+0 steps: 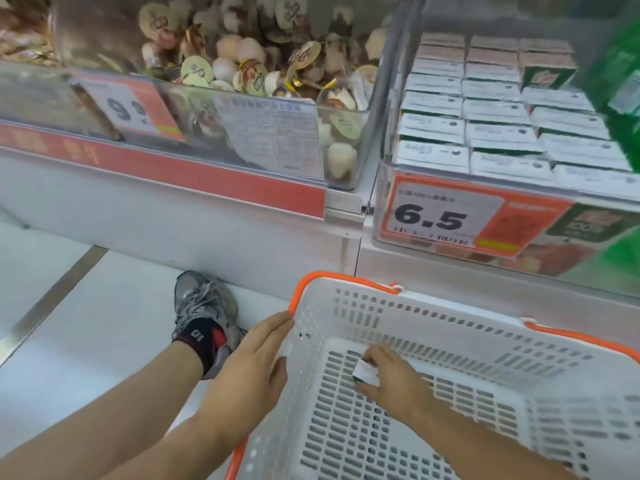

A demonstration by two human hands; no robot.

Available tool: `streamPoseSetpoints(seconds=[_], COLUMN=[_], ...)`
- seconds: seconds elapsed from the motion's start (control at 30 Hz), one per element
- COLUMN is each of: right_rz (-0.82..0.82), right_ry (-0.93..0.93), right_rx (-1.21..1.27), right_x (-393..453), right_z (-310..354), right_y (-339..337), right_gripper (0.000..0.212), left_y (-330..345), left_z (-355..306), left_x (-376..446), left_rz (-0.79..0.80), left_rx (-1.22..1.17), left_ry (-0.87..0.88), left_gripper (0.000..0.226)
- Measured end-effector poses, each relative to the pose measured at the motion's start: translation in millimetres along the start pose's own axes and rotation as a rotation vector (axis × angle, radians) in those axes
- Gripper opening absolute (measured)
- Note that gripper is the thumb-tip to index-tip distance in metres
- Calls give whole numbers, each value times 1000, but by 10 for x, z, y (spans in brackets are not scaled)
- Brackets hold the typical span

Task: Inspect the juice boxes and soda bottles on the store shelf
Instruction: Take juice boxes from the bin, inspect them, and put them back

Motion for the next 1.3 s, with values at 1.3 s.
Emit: streamPoseSetpoints(seconds=[1.3], right_rz=[-577], right_ry=[16], right_rx=[-466], right_x=[-719], right_z=[2068], right_y=[-4195], right_gripper=[46], left_y=[-1971], left_z=[-2103], left_x=[1262], left_rz=[-311], left_rx=[269], left_ry=[430], left_gripper=[61])
Point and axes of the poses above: each hand's wrist, its own x-axis towards the middle knuckle, its own y-axis out of the palm, z = x × y, the point moved 5 cm from there along x, towards the middle knuckle, and after that the axes turned 12 degrees about x, right-handed, at the moved point
